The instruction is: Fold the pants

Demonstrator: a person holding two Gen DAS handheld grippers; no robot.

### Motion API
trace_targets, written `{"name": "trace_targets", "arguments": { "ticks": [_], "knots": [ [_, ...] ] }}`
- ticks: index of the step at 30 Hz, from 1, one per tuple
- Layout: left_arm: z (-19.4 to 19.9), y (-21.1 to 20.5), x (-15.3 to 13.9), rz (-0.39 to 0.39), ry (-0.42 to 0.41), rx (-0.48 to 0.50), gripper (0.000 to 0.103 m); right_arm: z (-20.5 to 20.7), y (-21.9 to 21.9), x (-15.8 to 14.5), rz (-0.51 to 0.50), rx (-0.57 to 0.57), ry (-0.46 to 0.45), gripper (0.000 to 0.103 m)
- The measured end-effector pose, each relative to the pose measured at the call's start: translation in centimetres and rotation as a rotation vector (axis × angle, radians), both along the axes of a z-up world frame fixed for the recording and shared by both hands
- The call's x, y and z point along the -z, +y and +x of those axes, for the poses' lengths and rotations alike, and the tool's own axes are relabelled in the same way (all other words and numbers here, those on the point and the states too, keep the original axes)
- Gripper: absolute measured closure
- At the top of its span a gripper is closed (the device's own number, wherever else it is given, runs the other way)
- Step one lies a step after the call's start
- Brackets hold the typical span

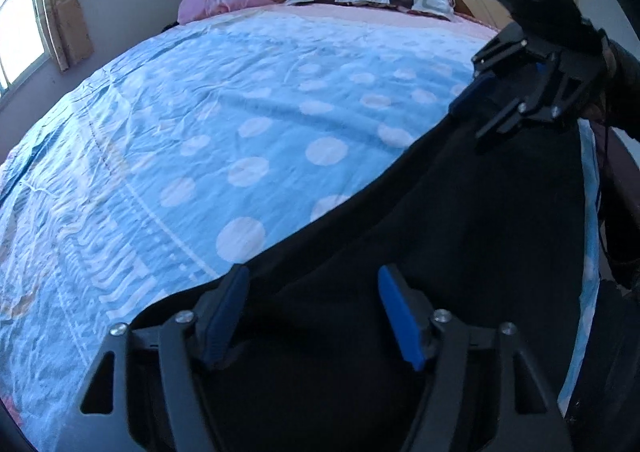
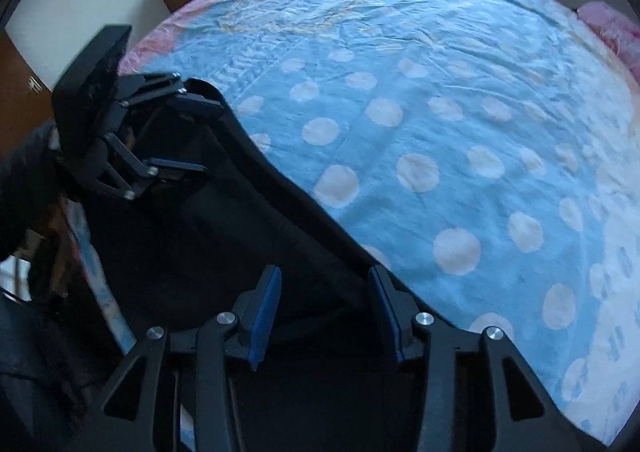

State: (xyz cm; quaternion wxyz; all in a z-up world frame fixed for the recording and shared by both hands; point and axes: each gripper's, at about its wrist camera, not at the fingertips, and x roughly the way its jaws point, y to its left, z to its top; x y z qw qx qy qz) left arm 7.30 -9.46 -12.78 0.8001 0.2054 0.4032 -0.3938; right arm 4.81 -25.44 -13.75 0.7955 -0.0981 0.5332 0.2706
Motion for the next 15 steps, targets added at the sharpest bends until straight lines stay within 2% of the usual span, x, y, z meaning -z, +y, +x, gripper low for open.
{"name": "trace_targets", "arguments": {
  "ticks": [1, 3, 5, 6, 8, 11, 15],
  "knots": [
    [-0.1, -0.1, 0.0, -0.014, 0.019, 0.017, 0.052, 0.1, 0.0, 0.1, -0.003, -0.003, 0.004, 0.056],
    [-0.5, -0.4, -0.1, -0.007, 0.002, 0.026, 0.057, 0.3, 0.3, 0.5, -0.024, -0.016, 0.016, 0.058],
    [-0.9, -0.6, -0.1, -0.008, -0.003, 0.046, 0.068, -0.2, 0.9, 0.9, -0.07, -0.061, 0.005, 0.059],
    [-1.0, -0.7, -0.1, -0.005, -0.007, 0.049, 0.07, -0.5, 1.2, 0.9, -0.088, -0.078, -0.013, 0.063],
    [-1.1, -0.9, -0.2, -0.008, -0.018, 0.057, 0.089, -0.8, 1.5, 0.8, -0.119, -0.09, -0.036, 0.081],
    [-0.9, -0.9, -0.5, -0.006, -0.031, 0.038, 0.096, -1.3, 2.0, 0.4, -0.149, -0.107, -0.078, 0.092],
    [-0.9, -0.7, -0.7, -0.009, -0.042, 0.033, 0.097, -1.5, 1.8, -0.6, -0.138, -0.077, -0.121, 0.1]
  ]
}}
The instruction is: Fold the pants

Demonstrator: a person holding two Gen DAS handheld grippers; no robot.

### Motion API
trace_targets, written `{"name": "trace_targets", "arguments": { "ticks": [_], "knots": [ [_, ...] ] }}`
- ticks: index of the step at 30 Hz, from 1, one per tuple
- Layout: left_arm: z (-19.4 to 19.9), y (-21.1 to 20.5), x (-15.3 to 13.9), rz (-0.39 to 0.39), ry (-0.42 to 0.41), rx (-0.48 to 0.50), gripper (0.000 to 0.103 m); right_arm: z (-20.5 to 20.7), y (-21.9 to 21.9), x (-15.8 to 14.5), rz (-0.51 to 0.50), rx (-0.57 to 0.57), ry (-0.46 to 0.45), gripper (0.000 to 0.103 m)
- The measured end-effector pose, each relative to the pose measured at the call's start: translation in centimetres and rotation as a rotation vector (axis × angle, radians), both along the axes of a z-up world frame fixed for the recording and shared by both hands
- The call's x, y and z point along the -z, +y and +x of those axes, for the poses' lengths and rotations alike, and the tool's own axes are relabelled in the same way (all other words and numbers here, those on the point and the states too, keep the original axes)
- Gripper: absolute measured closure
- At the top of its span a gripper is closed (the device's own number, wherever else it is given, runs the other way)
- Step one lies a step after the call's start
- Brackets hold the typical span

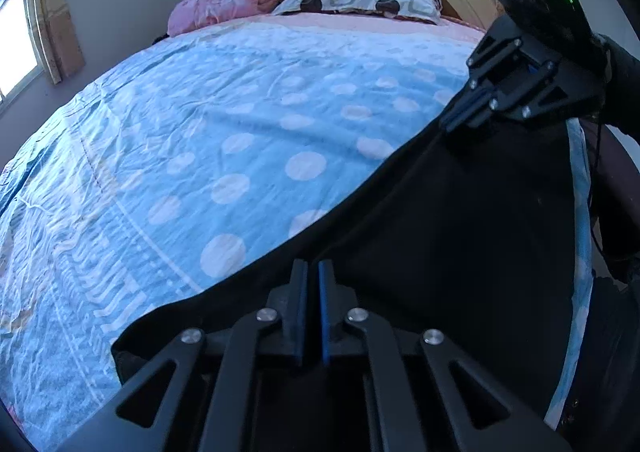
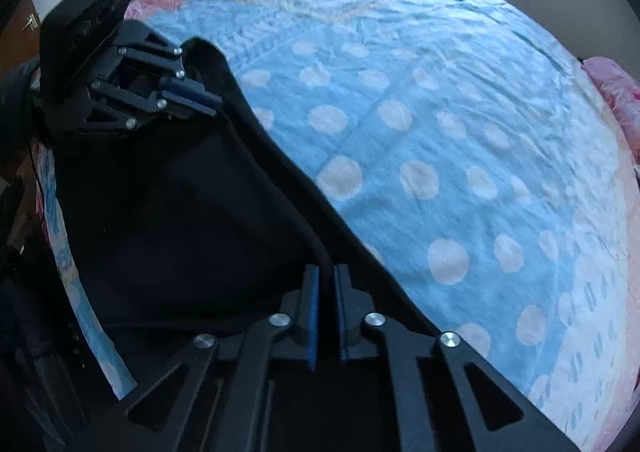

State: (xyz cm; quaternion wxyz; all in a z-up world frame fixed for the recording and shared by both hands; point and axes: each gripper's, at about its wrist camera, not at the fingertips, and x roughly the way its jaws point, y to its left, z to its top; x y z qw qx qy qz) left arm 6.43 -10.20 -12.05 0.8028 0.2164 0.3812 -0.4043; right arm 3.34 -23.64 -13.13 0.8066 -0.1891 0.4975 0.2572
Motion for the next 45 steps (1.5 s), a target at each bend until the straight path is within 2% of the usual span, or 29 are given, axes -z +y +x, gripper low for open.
{"name": "trace_targets", "arguments": {
  "ticks": [4, 6, 9, 12, 14, 15, 16, 17, 19, 20, 23, 26, 29, 31, 33, 34, 37, 40, 44, 45],
  "knots": [
    [0.6, 0.4, -0.7, -0.032, -0.006, -0.025, 0.098, 0.4, -0.7, -1.3, 0.047, 0.041, -0.034, 0.101],
    [0.8, 0.5, -0.8, -0.049, -0.004, -0.033, 0.098, 0.7, -0.6, -1.1, 0.033, 0.056, -0.045, 0.101],
    [1.0, -0.1, 0.0, -0.004, -0.015, -0.034, 0.098, 1.1, -0.4, 0.0, 0.02, 0.053, -0.018, 0.101],
    [0.8, -0.2, 0.2, -0.002, -0.018, -0.03, 0.097, 1.6, -0.4, 1.4, 0.014, 0.068, 0.013, 0.1],
    [0.7, 0.1, -0.2, -0.004, -0.011, -0.048, 0.087, 1.5, -0.9, 1.1, 0.044, 0.086, 0.016, 0.098],
    [0.5, 0.4, -0.6, -0.012, -0.013, -0.059, 0.086, 1.2, -1.2, 0.8, 0.046, 0.097, 0.011, 0.092],
    [0.0, 0.8, -1.2, -0.026, -0.03, -0.072, 0.078, 0.8, -1.7, 0.4, 0.042, 0.116, -0.004, 0.087],
    [-0.4, 1.0, -1.5, -0.031, -0.044, -0.079, 0.065, 0.1, -2.5, -0.2, 0.046, 0.144, -0.026, 0.076],
    [-2.1, 1.5, -2.4, -0.038, -0.111, -0.1, 0.05, -1.2, -4.1, -1.2, 0.072, 0.191, -0.056, 0.066],
    [-2.9, 1.6, -2.7, -0.053, -0.126, -0.098, 0.047, -2.2, -5.1, -1.9, 0.09, 0.223, -0.075, 0.065],
    [-5.1, 1.5, -3.2, -0.08, -0.131, -0.109, 0.045, -5.3, -7.0, -3.0, 0.112, 0.313, -0.116, 0.064],
    [-7.5, 0.6, -2.5, -0.11, -0.085, -0.076, 0.045, -8.0, -7.2, -3.0, 0.194, 0.309, -0.095, 0.064],
    [-9.0, -1.0, -0.6, -0.078, -0.046, -0.063, 0.045, -9.4, -6.8, -0.8, 0.229, 0.336, -0.024, 0.064],
    [-8.8, -1.8, 1.1, -0.049, 0.036, -0.069, 0.045, -9.5, -6.9, 0.7, 0.221, 0.377, -0.001, 0.064],
    [-9.5, -2.5, 1.0, -0.034, 0.003, -0.076, 0.045, -9.6, -8.0, 2.1, 0.257, 0.426, 0.018, 0.064],
    [-9.5, -2.9, 0.6, -0.031, 0.018, -0.069, 0.045, -9.9, -8.6, 2.2, 0.296, 0.433, 0.011, 0.064],
    [-9.7, -3.8, -1.1, -0.076, 0.012, -0.067, 0.045, -11.0, -10.6, 0.4, 0.362, 0.467, -0.035, 0.064],
    [-9.8, -5.7, -2.1, -0.108, -0.002, -0.054, 0.045, -12.3, -15.3, -2.0, 0.433, 0.549, -0.111, 0.064],
    [-10.2, -9.3, -2.1, -0.144, 0.046, -0.01, 0.044, -14.6, -24.7, -3.3, 0.497, 0.83, -0.165, 0.061],
    [-10.4, -10.3, -1.9, -0.142, 0.057, 0.008, 0.044, -14.9, -25.9, -3.3, 0.484, 0.874, -0.17, 0.056]
  ]
}}
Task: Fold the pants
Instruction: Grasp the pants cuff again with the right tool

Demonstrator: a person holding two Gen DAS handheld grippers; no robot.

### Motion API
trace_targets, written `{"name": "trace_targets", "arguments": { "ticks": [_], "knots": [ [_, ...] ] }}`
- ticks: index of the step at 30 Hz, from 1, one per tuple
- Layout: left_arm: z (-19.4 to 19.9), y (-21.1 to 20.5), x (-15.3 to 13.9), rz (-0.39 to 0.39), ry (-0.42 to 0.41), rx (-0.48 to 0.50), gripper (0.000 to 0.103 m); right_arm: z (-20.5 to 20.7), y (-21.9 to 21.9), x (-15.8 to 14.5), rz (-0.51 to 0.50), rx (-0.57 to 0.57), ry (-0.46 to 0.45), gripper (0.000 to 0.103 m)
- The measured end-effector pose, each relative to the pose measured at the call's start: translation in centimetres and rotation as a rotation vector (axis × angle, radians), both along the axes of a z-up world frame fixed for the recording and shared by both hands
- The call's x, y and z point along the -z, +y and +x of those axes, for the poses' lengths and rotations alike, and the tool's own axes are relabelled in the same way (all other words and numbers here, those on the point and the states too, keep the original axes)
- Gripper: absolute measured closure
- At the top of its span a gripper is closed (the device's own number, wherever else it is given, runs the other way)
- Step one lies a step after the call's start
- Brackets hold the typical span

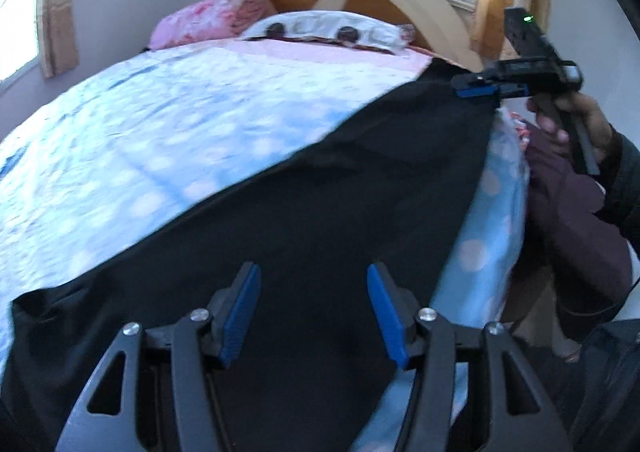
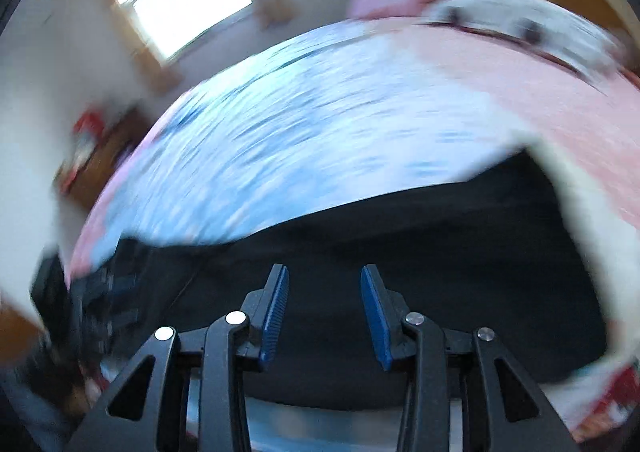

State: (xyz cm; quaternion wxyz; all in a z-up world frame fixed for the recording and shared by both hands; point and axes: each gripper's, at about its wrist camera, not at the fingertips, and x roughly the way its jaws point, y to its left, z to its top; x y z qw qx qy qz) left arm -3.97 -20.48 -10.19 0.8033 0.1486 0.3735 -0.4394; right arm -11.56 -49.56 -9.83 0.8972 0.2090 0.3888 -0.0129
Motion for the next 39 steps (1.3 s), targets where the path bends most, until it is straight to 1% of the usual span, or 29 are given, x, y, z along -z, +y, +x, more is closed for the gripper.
{"name": "trace_targets", "arguments": {
  "ticks": [1, 2, 3, 4, 5, 6, 8, 9, 10, 11, 13, 15, 17, 18, 19, 20, 21, 23, 25, 28, 29, 30, 31, 32, 35, 39],
  "knots": [
    [-0.3, -1.1, 0.3, 0.013, 0.004, 0.023, 0.044, -0.7, -1.9, 0.3, -0.032, 0.074, 0.03, 0.054],
    [-0.3, -2.1, 0.7, 0.026, -0.002, 0.04, 0.044, -0.9, -3.1, 0.7, -0.046, 0.114, 0.049, 0.053],
    [-0.4, -2.8, 1.0, 0.038, 0.0, 0.054, 0.044, -1.3, -4.1, 1.1, -0.014, 0.115, 0.038, 0.053],
    [-0.8, -3.3, 1.3, 0.046, 0.008, 0.068, 0.045, -1.8, -5.0, 1.2, 0.052, 0.104, 0.006, 0.053],
    [-1.0, -3.9, 1.2, 0.046, 0.008, 0.079, 0.045, -2.2, -5.1, 1.0, 0.071, 0.109, 0.0, 0.053],
    [-1.3, -4.4, 0.7, 0.029, -0.002, 0.088, 0.044, -2.6, -5.1, 0.6, 0.075, 0.115, -0.006, 0.053],
    [-1.8, -5.4, -0.7, -0.019, -0.034, 0.106, 0.044, -4.1, -4.7, -1.0, 0.079, 0.129, -0.069, 0.053],
    [-1.9, -6.0, -1.4, -0.038, -0.052, 0.105, 0.044, -4.8, -4.5, -1.5, 0.077, 0.143, -0.081, 0.053],
    [-2.0, -6.7, -2.1, -0.063, -0.069, 0.103, 0.04, -5.6, -4.5, -1.9, 0.082, 0.16, -0.093, 0.053],
    [-1.9, -7.3, -2.7, -0.088, -0.068, 0.108, 0.033, -6.8, -4.7, -2.3, 0.094, 0.192, -0.108, 0.053],
    [-1.7, -9.0, -3.0, -0.115, -0.052, 0.105, 0.031, -8.0, -4.9, -2.2, 0.113, 0.244, -0.114, 0.053],
    [-1.4, -10.5, -2.4, -0.106, -0.032, 0.108, 0.031, -8.6, -6.4, -1.3, 0.161, 0.293, -0.12, 0.053],
    [-0.9, -11.8, -1.6, -0.062, -0.026, 0.085, 0.031, -8.7, -7.6, 0.2, 0.224, 0.34, -0.087, 0.052],
    [-0.7, -12.4, -1.1, -0.044, -0.004, 0.083, 0.031, -8.8, -7.9, 0.7, 0.245, 0.351, -0.08, 0.052],
    [-0.4, -13.0, -0.5, -0.019, 0.04, 0.083, 0.031, -9.2, -8.2, 1.3, 0.27, 0.36, -0.081, 0.052],
    [-0.2, -13.4, 0.2, 0.013, 0.08, 0.078, 0.031, -9.5, -8.4, 1.8, 0.303, 0.366, -0.086, 0.052],
    [-0.4, -13.3, 0.7, 0.019, 0.09, 0.072, 0.031, -9.7, -8.6, 2.3, 0.355, 0.366, -0.095, 0.052],
    [-0.6, -13.2, 0.9, 0.009, 0.084, 0.072, 0.031, -10.2, -8.6, 2.7, 0.43, 0.353, -0.123, 0.052],
    [-0.4, -13.2, 0.8, 0.003, 0.095, 0.07, 0.031, -10.8, -8.1, 2.5, 0.446, 0.341, -0.151, 0.052],
    [-0.3, -13.6, 0.7, -0.002, 0.093, 0.067, 0.031, -10.4, -7.0, 3.2, 0.512, 0.276, -0.141, 0.052],
    [-0.4, -13.7, 0.7, 0.0, 0.09, 0.067, 0.031, -10.2, -6.7, 3.5, 0.508, 0.268, -0.137, 0.052],
    [-0.5, -13.8, 0.7, 0.0, 0.082, 0.07, 0.031, -9.8, -6.6, 3.8, 0.472, 0.293, -0.106, 0.052],
    [-0.7, -13.9, 0.7, -0.003, 0.076, 0.071, 0.031, -9.8, -6.4, 4.1, 0.46, 0.312, -0.091, 0.052],
    [-0.7, -14.1, 0.7, -0.004, 0.074, 0.071, 0.031, -9.8, -6.5, 4.3, 0.486, 0.309, -0.108, 0.052],
    [-0.6, -13.8, 0.9, -0.01, 0.065, 0.068, 0.031, -9.1, -6.9, 4.1, 0.493, 0.33, -0.124, 0.052],
    [-0.8, -13.9, 1.0, -0.012, 0.055, 0.062, 0.03, -7.7, -6.8, 4.4, 0.519, 0.32, -0.135, 0.052]
  ]
}}
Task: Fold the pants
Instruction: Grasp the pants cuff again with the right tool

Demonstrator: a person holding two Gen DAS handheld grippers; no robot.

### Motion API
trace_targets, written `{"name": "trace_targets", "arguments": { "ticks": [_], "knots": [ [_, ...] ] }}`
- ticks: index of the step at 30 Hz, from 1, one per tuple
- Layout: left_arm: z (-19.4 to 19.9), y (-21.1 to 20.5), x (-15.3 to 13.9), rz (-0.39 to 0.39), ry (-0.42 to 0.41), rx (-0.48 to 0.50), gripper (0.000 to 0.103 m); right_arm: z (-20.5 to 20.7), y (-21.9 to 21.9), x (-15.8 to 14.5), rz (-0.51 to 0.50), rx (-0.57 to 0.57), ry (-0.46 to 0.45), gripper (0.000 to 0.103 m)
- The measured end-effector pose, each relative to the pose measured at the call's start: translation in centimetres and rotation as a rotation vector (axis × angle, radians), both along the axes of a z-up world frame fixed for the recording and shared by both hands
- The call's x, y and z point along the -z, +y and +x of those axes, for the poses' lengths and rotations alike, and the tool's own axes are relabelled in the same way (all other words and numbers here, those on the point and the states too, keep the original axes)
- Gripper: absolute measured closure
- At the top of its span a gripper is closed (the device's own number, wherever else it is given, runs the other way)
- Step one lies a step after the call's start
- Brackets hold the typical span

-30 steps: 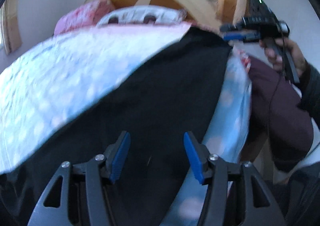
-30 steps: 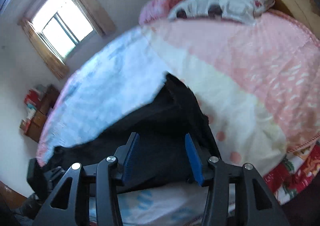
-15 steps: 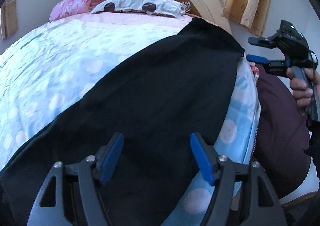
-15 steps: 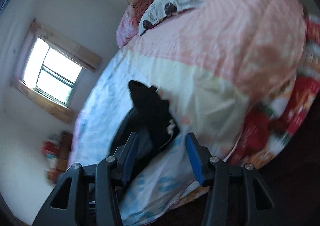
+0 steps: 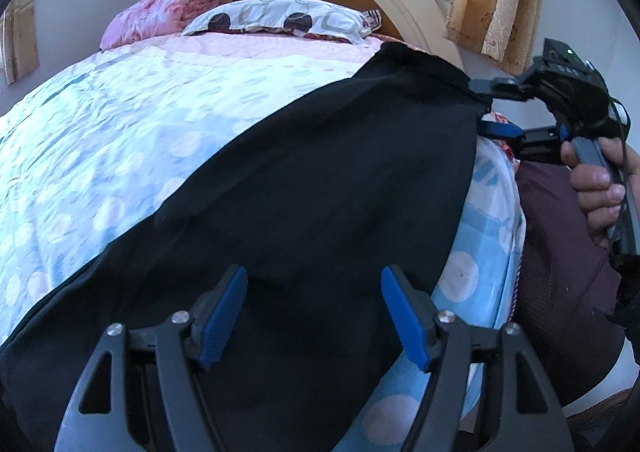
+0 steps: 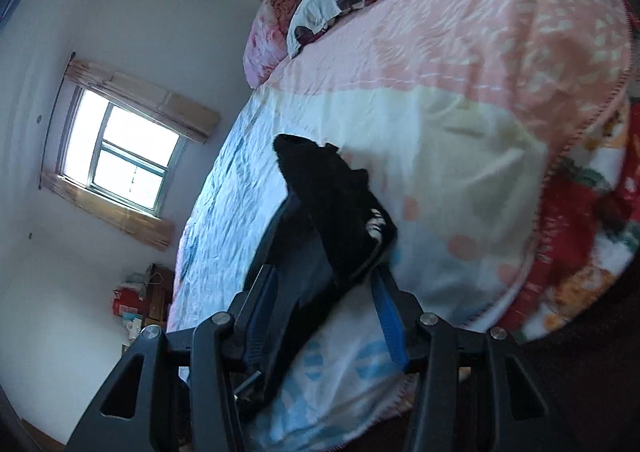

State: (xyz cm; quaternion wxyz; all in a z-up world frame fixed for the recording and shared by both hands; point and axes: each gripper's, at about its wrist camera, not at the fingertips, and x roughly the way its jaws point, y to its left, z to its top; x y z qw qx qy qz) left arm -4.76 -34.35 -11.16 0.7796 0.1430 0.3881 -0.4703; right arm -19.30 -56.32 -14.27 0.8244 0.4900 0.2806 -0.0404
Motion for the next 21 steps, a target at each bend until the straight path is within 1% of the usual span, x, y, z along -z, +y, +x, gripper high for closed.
{"name": "trace_targets", "arguments": {
  "ticks": [2, 4, 5, 6, 8, 10, 13, 15, 17, 19, 21],
  "knots": [
    [0.0, 0.1, 0.0, -0.005, 0.005, -0.002, 0.03, 0.5, -0.2, 0.4, 0.004, 0.021, -0.01, 0.054],
    [0.0, 0.1, 0.0, -0.008, 0.008, -0.004, 0.03, -0.1, -0.5, 0.9, 0.059, 0.057, -0.043, 0.055],
    [0.0, 0.1, 0.0, -0.008, 0.005, -0.005, 0.03, -0.4, -0.7, 1.1, 0.069, 0.077, -0.054, 0.061],
    [0.0, 0.0, 0.1, -0.007, 0.003, -0.006, 0.03, -0.5, -0.8, 1.2, 0.054, 0.093, -0.048, 0.072],
    [0.0, 0.0, 0.2, -0.011, 0.001, -0.009, 0.029, -0.6, -0.6, 1.5, 0.016, 0.098, -0.04, 0.082],
    [0.0, 0.0, 0.1, -0.013, 0.0, -0.01, 0.029, -0.9, -0.5, 1.4, 0.02, 0.092, -0.064, 0.086],
    [0.1, 0.8, -0.3, -0.02, 0.028, -0.015, 0.029, -1.2, 0.6, -0.3, -0.043, 0.058, -0.122, 0.09],
    [-0.1, 2.2, -0.9, -0.048, 0.037, -0.024, 0.029, -0.2, 2.0, -2.3, -0.1, 0.018, -0.155, 0.093],
    [-0.3, 4.6, -1.5, -0.073, 0.02, -0.052, 0.029, 0.6, 4.5, -4.6, -0.187, -0.038, -0.179, 0.093],
    [-0.2, 7.6, -1.9, -0.095, 0.023, -0.096, 0.029, 2.5, 8.0, -6.8, -0.261, -0.109, -0.189, 0.093],
    [0.0, 10.8, -2.1, -0.118, 0.022, -0.15, 0.029, 4.8, 11.6, -7.9, -0.279, -0.19, -0.214, 0.093]
  ]
}}
